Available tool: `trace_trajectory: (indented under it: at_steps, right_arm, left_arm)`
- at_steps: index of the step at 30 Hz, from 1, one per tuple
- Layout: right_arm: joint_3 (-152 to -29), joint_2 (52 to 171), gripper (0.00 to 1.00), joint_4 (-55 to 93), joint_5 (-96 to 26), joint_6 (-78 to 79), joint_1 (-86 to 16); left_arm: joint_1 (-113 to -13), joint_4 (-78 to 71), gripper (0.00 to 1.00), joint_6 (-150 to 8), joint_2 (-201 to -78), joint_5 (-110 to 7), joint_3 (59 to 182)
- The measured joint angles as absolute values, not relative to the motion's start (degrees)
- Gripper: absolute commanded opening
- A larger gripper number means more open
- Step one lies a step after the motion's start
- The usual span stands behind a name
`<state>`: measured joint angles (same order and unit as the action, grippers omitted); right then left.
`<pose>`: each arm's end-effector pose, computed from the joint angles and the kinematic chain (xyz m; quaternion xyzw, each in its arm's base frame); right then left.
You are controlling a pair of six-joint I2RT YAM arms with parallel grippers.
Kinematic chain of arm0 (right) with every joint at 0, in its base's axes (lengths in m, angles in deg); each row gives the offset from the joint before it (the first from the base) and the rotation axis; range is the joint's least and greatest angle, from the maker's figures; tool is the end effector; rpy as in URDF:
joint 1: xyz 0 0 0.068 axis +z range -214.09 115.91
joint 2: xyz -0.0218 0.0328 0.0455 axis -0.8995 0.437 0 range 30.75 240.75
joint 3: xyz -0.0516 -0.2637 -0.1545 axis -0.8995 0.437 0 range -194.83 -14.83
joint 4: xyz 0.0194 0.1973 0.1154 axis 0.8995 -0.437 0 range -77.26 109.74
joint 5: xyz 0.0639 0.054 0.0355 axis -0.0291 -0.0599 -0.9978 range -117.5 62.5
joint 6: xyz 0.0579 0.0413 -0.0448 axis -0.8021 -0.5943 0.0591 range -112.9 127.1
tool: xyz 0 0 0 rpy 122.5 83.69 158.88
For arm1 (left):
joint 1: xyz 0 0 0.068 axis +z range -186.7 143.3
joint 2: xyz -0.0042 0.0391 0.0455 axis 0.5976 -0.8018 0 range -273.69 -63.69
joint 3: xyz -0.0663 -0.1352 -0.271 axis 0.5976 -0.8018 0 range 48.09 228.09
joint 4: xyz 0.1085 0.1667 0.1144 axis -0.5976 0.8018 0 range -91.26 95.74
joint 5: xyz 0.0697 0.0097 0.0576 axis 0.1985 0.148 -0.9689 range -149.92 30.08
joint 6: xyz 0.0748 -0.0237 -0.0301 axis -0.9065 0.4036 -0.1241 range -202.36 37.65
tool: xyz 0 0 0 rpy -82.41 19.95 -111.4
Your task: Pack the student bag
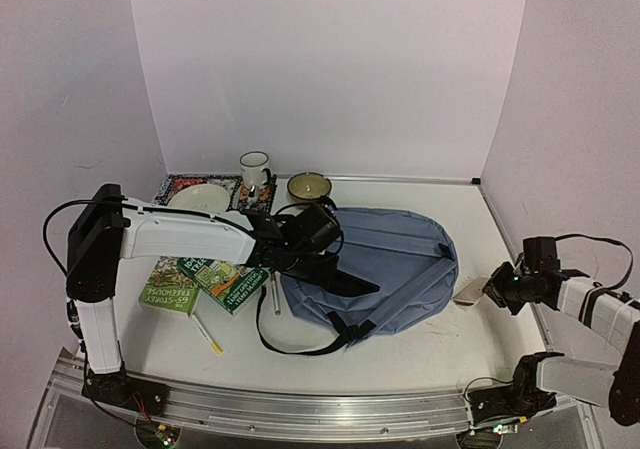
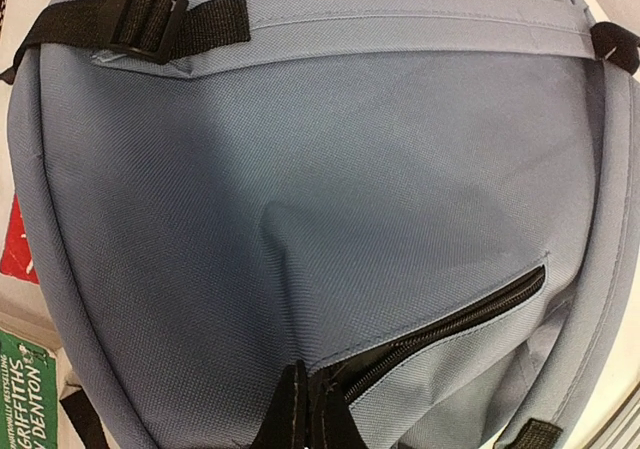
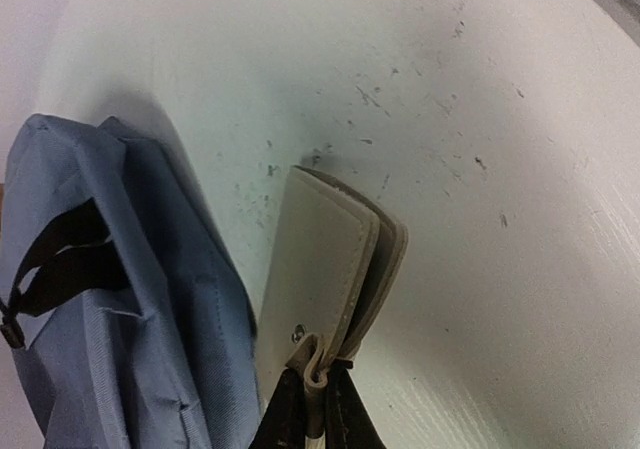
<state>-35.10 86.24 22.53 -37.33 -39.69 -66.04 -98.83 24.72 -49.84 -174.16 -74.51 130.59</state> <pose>0.1793 0.0064 0.2116 0.3227 0.8124 0.2524 0.4149 0.2152 -0.3672 0.2335 0.2031 0.9219 -0.1438 0.2968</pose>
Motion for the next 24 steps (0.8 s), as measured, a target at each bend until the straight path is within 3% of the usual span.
trace_trajectory:
  at_steps: [16,24]
  right_arm:
    - [-48.27,69.76,0.0,7.82,-48.34,-37.36,-66.04]
    - [-46.17,60.86,0.0,8.89,-59.99,-43.18,-65.95]
  left_arm:
    - [-97.22,25.15,0.0,-41.88,-174.14,-75.15,132.47]
    - [-96.86,26.18,0.0,-39.98,-174.67,-72.04,137.14]
